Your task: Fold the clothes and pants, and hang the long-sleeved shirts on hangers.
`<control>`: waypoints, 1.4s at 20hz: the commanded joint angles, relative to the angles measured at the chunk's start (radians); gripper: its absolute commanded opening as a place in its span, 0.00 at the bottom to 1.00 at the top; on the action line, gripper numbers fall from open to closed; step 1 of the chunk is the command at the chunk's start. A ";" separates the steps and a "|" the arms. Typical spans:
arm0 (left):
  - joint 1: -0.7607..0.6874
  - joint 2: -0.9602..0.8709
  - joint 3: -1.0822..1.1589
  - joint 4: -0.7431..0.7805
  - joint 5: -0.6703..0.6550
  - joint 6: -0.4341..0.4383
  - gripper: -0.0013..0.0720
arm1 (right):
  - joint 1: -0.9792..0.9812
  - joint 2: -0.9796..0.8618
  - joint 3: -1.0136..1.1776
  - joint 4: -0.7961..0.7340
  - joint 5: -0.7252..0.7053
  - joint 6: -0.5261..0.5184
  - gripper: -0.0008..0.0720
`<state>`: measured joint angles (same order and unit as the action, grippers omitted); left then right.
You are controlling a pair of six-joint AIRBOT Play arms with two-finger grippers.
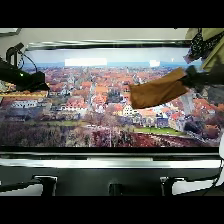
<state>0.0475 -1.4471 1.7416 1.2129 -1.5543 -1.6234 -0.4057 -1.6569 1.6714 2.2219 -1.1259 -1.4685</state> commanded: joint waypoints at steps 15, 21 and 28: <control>0.001 0.001 0.000 0.000 -0.055 0.027 0.04 | -0.296 0.062 0.016 -0.651 -0.203 0.431 0.05; 0.001 0.000 0.000 0.000 -0.072 0.027 0.04 | -0.296 0.126 -0.153 -0.882 -0.281 0.522 0.05; 0.001 0.000 0.000 0.000 -0.072 0.027 0.04 | -0.296 0.252 -0.436 -1.051 -0.256 0.694 0.05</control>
<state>0.0475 -1.4471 1.7416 1.2129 -1.6245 -1.5970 -0.7013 -1.4490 1.3392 1.2484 -1.3918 -0.8501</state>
